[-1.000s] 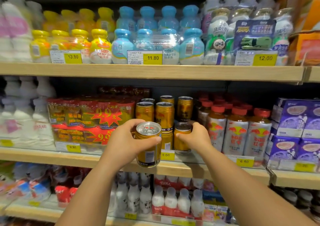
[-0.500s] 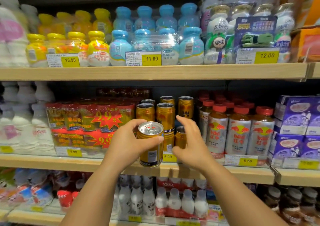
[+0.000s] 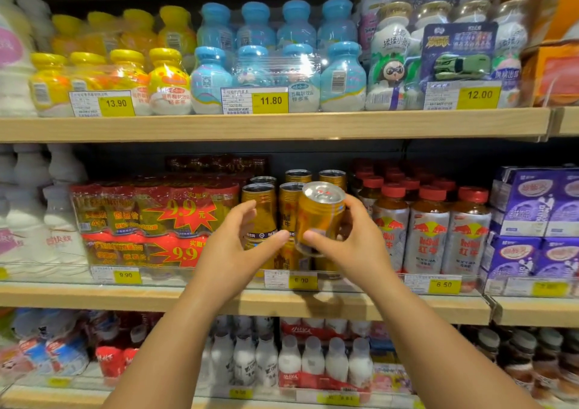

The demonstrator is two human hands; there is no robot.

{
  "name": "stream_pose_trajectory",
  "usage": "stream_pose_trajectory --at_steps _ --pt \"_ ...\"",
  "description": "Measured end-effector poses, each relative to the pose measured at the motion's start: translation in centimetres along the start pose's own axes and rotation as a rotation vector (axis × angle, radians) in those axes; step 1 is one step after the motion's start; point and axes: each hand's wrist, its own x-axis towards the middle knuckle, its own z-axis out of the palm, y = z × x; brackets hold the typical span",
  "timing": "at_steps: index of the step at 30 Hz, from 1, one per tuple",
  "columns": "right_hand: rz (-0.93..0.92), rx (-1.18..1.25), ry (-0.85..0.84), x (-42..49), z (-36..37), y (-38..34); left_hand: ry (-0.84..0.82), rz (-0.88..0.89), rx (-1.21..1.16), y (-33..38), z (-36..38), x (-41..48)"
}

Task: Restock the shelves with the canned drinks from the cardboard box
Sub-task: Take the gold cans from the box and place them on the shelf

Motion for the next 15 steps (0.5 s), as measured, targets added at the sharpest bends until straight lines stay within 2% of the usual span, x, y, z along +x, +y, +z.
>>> stream_pose_trajectory --at_steps 5,11,15 --pt "0.111 -0.142 0.086 3.8 -0.8 2.1 -0.019 -0.044 0.085 -1.5 -0.7 -0.2" --pt "0.26 -0.298 -0.028 5.5 -0.2 4.1 -0.031 -0.048 0.124 -2.4 -0.7 0.0" --pt "0.28 -0.348 -0.06 5.8 -0.1 4.3 -0.016 -0.043 0.143 -2.8 -0.8 0.1"
